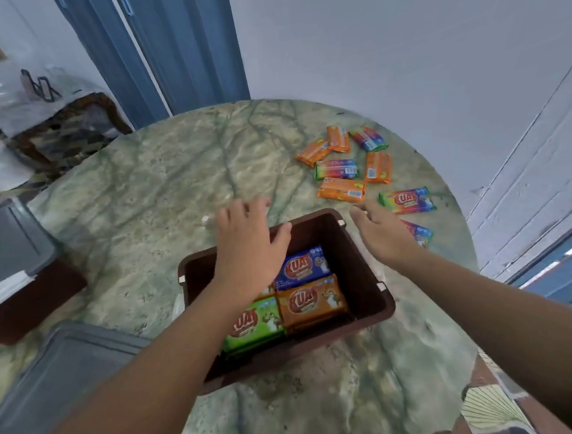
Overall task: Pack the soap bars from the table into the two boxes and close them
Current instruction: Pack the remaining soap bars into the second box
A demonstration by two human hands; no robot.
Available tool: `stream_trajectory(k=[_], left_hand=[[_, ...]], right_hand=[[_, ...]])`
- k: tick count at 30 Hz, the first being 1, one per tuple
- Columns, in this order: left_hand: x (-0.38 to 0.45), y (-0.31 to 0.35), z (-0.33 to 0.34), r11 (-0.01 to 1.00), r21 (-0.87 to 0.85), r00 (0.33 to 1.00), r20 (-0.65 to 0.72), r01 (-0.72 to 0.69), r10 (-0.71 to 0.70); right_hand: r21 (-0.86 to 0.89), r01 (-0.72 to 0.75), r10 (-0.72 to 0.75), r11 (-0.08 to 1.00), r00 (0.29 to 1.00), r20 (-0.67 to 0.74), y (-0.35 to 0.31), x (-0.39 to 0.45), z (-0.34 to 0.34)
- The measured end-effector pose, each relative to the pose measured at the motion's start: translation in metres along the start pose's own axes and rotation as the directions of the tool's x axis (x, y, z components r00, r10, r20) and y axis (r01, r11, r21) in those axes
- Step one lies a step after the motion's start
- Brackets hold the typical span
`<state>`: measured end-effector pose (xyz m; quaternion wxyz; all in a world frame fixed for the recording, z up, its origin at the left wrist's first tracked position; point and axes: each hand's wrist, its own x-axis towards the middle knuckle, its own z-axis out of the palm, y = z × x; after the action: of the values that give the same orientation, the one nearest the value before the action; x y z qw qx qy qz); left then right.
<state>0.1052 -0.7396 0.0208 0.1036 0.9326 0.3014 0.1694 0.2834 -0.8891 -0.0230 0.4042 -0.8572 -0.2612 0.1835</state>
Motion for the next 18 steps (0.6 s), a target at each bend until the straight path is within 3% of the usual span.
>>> stream_trajectory(k=[4,8,13,18], left_hand=[[0.037,0.061,0.011,0.965,-0.131,0.968,0.083,-0.227,0.239],[0.069,0.123,0.056,0.927,-0.078,0.893,0.250,-0.366,0.374],[0.094,0.165,0.110,0.903,0.057,0.801,0.488,-0.427,0.348],[0.103,0.182,0.156,0.865,0.118,0.705,0.638,-0.488,0.310]], right_hand=[[-0.056,-0.063,0.063,0.996,0.998,-0.013,0.030,0.015,-0.033],[-0.169,-0.087,0.090,0.982,0.996,0.010,0.078,0.046,-0.072],[-0.403,0.033,0.013,0.914,0.994,0.112,0.125,0.085,-0.104],[-0.502,0.206,-0.083,0.840,0.963,0.256,0.140,0.116,-0.113]])
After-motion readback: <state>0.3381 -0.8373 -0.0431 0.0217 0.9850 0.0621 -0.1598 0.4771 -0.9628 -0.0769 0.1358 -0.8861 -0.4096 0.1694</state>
